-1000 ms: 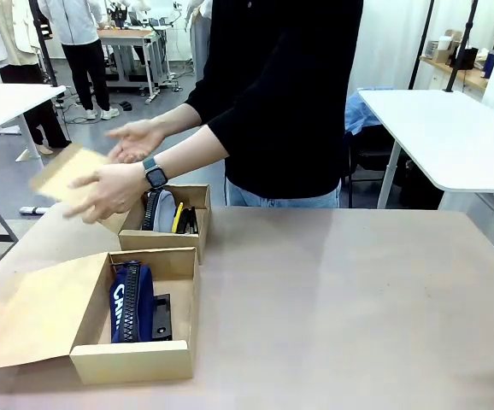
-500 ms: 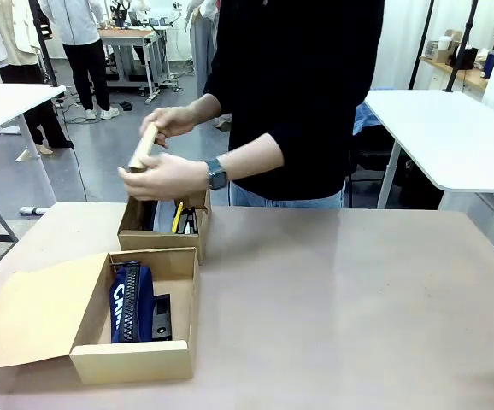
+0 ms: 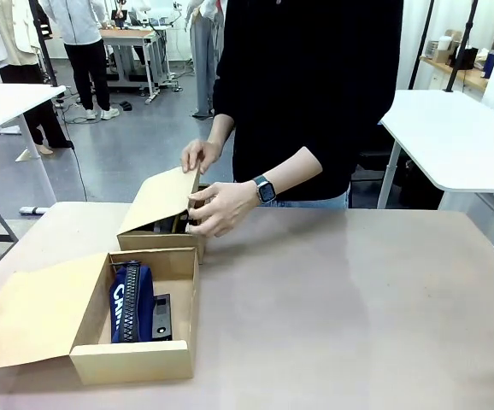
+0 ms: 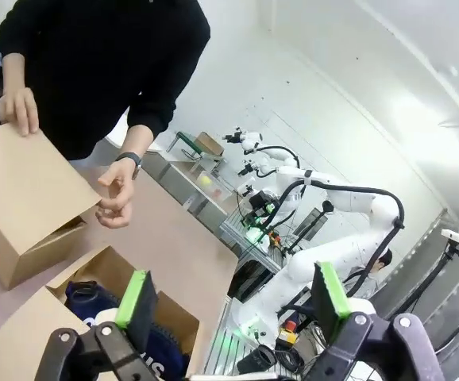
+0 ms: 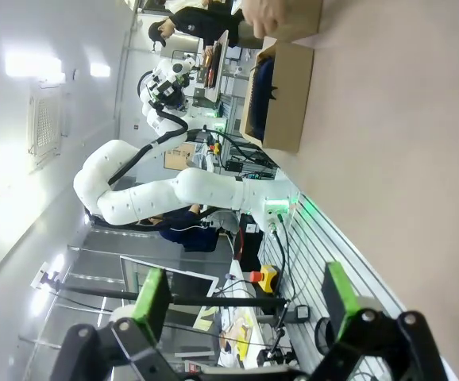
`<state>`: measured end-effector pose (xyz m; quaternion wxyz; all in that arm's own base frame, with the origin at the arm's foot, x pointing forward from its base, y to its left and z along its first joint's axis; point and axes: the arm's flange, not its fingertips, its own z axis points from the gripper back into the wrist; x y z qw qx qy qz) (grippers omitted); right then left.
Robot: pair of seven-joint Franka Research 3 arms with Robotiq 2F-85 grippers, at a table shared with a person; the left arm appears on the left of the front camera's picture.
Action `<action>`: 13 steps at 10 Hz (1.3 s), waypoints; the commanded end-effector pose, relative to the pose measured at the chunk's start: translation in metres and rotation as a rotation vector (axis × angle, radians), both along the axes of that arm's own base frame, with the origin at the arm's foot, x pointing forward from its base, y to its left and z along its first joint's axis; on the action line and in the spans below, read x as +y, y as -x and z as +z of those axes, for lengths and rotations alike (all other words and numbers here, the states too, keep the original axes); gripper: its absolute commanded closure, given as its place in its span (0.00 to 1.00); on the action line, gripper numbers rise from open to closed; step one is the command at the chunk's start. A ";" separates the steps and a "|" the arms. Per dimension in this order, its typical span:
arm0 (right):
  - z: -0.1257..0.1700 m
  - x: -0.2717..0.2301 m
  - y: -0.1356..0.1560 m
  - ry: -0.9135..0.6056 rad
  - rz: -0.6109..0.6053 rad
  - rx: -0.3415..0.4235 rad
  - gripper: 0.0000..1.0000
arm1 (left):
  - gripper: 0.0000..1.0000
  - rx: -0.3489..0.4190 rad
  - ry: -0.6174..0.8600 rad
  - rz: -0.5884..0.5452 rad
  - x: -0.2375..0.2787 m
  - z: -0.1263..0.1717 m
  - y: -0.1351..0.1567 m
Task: Place items inside the box.
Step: Close the lid of the Mailer Box closest to the robot.
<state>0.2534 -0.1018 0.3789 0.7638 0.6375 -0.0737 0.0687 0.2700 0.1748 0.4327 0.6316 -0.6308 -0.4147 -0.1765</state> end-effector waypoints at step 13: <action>0.007 0.000 0.000 -0.015 -0.010 0.017 0.00 | 0.00 -0.501 -0.694 -0.147 0.047 -0.148 -0.045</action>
